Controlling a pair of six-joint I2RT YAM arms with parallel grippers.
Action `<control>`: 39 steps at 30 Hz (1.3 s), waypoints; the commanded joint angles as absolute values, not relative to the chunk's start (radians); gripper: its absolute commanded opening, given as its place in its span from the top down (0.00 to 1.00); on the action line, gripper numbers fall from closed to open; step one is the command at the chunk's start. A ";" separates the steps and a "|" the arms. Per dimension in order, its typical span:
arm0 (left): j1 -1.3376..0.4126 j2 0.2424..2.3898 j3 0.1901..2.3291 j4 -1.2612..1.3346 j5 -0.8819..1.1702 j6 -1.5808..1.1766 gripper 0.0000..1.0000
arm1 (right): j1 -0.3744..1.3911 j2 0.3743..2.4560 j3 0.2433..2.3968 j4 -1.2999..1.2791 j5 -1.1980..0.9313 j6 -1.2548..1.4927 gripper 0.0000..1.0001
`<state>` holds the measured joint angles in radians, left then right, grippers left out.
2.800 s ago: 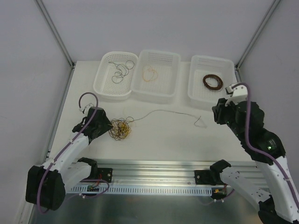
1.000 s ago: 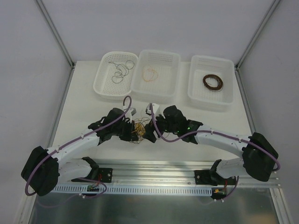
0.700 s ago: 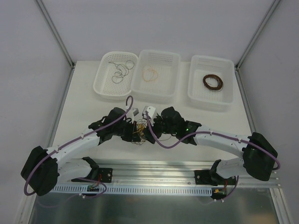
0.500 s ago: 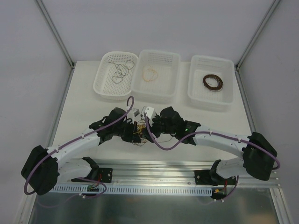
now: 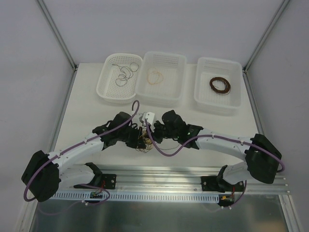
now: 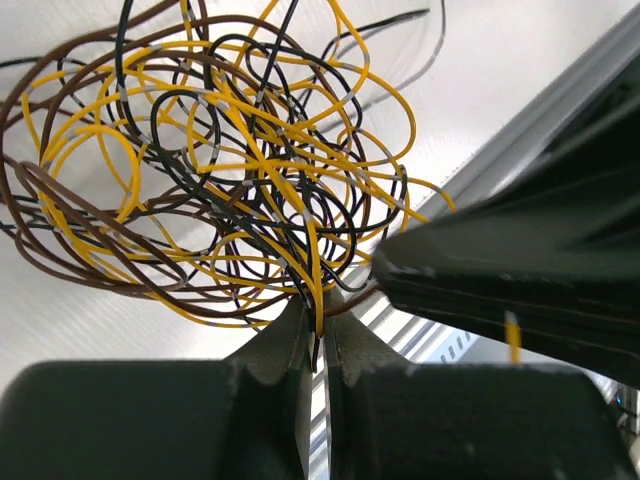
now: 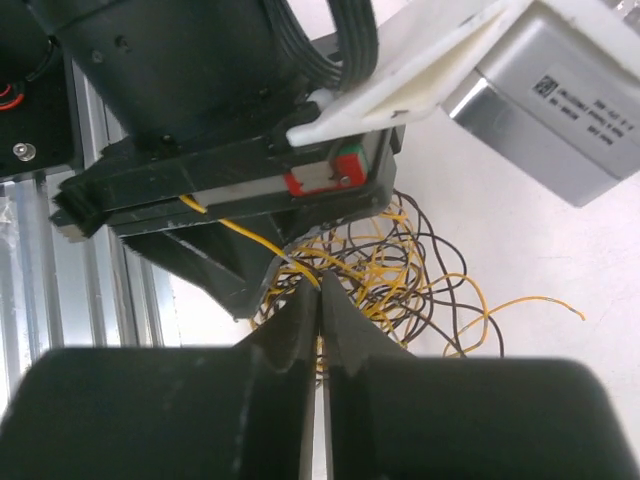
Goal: Untangle the cables
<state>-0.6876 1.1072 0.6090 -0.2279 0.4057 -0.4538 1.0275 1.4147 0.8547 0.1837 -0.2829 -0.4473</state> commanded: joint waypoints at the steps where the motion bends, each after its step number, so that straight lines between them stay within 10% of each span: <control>1: -0.690 1.080 0.624 -0.219 0.321 -0.469 1.00 | 1.034 1.344 0.879 0.190 -0.324 -0.454 0.99; 23: -0.627 1.049 0.627 -0.221 0.048 -0.554 1.00 | 0.810 0.855 0.637 -0.127 0.196 -0.123 0.99; 32: -0.467 0.855 0.627 -0.308 0.115 -0.497 1.00 | 0.349 0.666 0.641 -0.406 0.310 0.028 0.99; 39: -0.342 0.759 0.767 -0.611 -0.256 -0.453 1.00 | 0.101 0.629 0.741 -0.502 0.213 0.048 0.99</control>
